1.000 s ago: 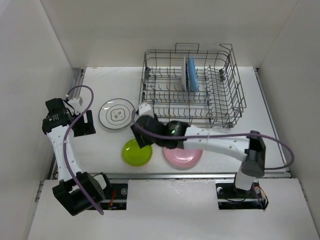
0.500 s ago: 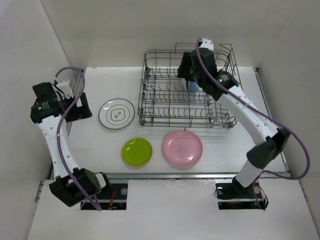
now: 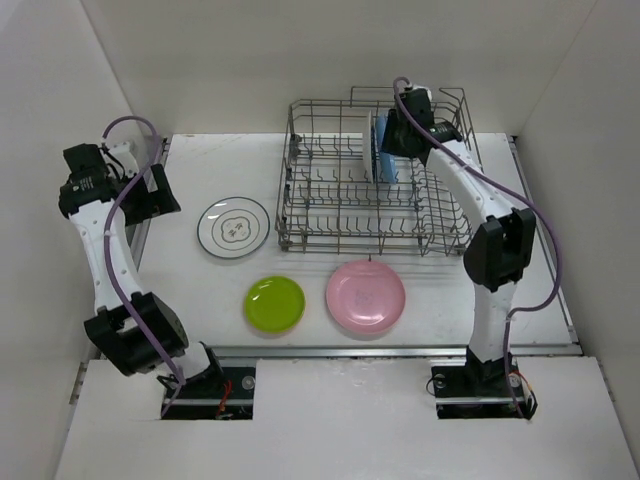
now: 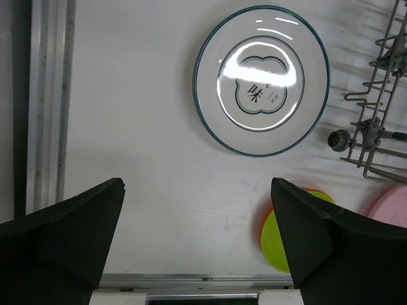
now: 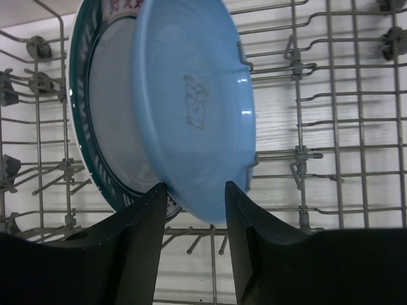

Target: Unload the plates from the dish rack

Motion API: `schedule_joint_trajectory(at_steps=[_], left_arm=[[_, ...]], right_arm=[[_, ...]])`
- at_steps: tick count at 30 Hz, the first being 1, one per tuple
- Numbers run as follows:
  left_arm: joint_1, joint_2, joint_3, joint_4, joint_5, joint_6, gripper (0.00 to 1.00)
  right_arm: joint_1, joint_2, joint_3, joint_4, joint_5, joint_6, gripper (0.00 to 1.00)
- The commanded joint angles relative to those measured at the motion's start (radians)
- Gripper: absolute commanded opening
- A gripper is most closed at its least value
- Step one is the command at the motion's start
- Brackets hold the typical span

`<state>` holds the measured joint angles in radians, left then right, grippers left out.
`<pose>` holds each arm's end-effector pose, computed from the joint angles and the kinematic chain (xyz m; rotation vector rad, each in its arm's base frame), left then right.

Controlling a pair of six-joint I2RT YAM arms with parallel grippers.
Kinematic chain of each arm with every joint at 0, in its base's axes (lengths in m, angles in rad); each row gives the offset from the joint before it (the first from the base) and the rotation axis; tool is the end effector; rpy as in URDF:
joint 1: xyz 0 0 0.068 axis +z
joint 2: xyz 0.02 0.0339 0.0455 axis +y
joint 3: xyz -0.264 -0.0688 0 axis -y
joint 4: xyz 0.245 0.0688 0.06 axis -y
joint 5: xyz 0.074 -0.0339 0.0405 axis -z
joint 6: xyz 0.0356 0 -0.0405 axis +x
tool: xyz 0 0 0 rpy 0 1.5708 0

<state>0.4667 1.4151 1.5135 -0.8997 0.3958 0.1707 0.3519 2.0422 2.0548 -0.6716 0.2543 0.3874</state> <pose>0.2663 0.1188 0.3813 -0.1539 2.2944 -0.1457 0.4442 0.1535 0.3454 0.1772 2.2009 0.1277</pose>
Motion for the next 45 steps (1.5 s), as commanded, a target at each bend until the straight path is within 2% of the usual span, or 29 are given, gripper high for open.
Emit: schedule_joint_trajectory(at_steps=[1,5,8,9,10,13,15,22,29,33,39,41,43,45], left_arm=[[0.004,0.045,0.010,0.034,0.037,-0.034,1.00],[0.004,0.088,0.020,0.035,0.069,-0.045,1.00],[0.004,0.110,0.030,0.035,0.078,-0.054,1.00],[0.004,0.110,0.030,0.035,0.078,-0.054,1.00],[0.004,0.119,0.030,0.035,0.078,-0.054,1.00],[0.004,0.119,0.030,0.035,0.078,-0.045,1.00],[0.004,0.119,0.020,0.035,0.078,-0.045,1.00],[0.004,0.090,-0.010,0.035,0.089,-0.045,1.00],[0.004,0.045,-0.010,0.035,0.089,-0.036,1.00],[0.004,0.008,-0.032,0.025,0.089,-0.027,1.00],[0.004,-0.060,-0.087,0.007,0.089,-0.017,1.00],[0.004,-0.071,-0.098,0.007,0.100,-0.017,1.00],[0.004,-0.094,-0.110,0.007,0.112,-0.017,1.00],[0.004,-0.105,-0.101,-0.031,0.112,-0.008,1.00]], right_arm=[[0.006,0.022,0.045,0.018,-0.044,-0.067,0.47],[-0.004,0.104,0.080,0.027,-0.067,-0.079,0.46],[-0.004,0.133,0.090,0.027,-0.067,-0.099,0.37],[-0.013,0.133,0.099,0.027,-0.067,-0.099,0.25],[-0.013,0.142,0.099,0.027,-0.067,-0.099,0.18],[-0.013,0.109,0.090,0.027,-0.053,-0.126,0.03],[-0.013,0.084,0.077,0.038,-0.053,-0.168,0.00],[-0.013,-0.040,0.090,0.060,0.052,-0.269,0.00],[0.005,-0.221,0.064,0.104,0.151,-0.301,0.00],[0.084,-0.371,-0.019,0.124,0.183,-0.347,0.00],[0.315,-0.594,-0.203,0.033,0.235,-0.334,0.00],[0.331,-0.611,-0.304,0.033,0.315,-0.312,0.00],[0.308,-0.594,-0.306,-0.003,0.326,-0.267,0.00],[0.288,-0.547,-0.275,-0.089,0.260,-0.251,0.28]])
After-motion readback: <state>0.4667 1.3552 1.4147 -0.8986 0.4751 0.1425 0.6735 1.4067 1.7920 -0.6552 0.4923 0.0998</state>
